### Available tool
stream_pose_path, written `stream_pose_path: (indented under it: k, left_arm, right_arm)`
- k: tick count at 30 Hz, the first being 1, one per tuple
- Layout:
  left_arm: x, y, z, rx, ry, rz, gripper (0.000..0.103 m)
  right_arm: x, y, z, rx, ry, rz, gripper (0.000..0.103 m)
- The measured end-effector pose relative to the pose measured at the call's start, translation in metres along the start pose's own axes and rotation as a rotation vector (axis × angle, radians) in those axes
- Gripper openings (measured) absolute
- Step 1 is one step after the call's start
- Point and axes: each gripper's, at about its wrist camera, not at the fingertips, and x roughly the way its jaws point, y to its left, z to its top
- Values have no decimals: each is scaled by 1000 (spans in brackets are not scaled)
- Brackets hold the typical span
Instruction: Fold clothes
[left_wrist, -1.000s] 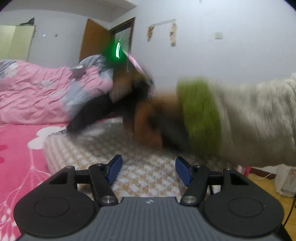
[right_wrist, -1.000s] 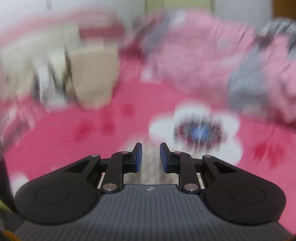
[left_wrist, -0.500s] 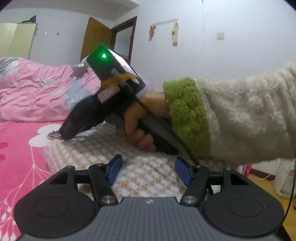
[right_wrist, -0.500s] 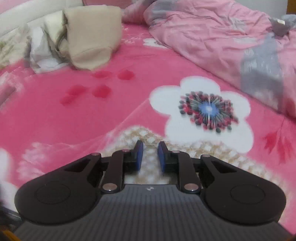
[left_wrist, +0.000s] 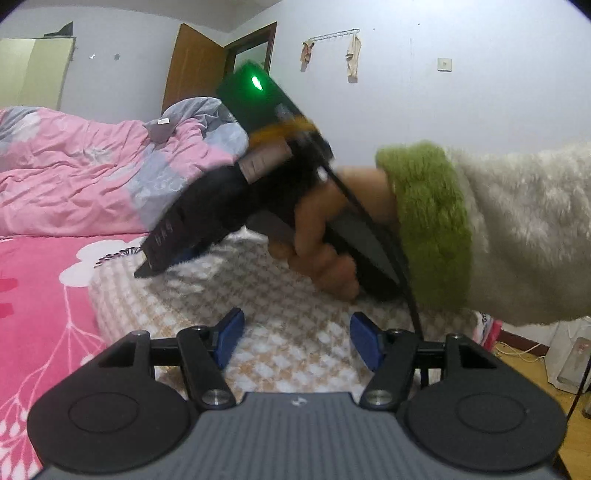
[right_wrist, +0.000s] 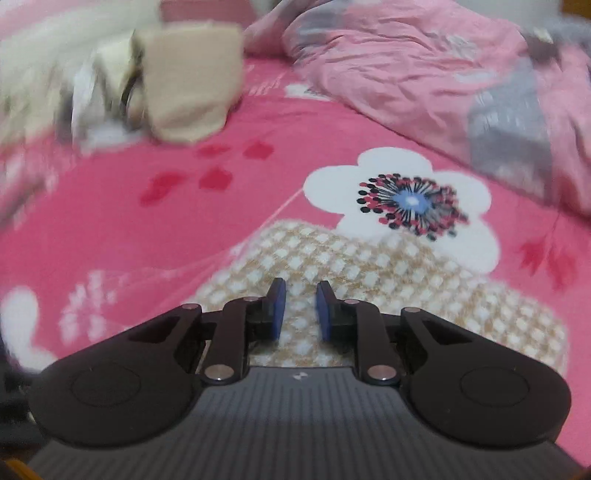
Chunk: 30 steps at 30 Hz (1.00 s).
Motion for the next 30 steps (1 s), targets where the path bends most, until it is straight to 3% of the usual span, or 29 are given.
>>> stream_pose_path:
  k: [3,8,10,13,18,23,26,30]
  left_arm:
    - [-4,-3,2,13,12,3,64]
    - [-2,-8,1,51,23,23,64]
    - [3,-9,5,60,34,27,64]
    - [1,-11,7,69,45,29,64]
    - [-2,-12,8,76,54,35,64]
    - [-4,-20,10,95,67,45,64]
    - [-23,-12,18,38,60,36,61]
    - [-46,8,26,-43,12,62,59]
  right_arm:
    - [-12,12,11,-46,20,-36,17]
    - [-62,20,10,-60,-51,-53,17]
    - [-35,10,-16,-66,46,-100,18]
    - [-38,-5,-23,28,0,-67,18]
    - [-88,9,-20,-12,-63,-69,18]
    - [-57,5,-61,-74,4,-151,17]
    - [-80,6,-47,-12,-12,-135,18]
    - [-128,14,-51,3,-108,-112,18]
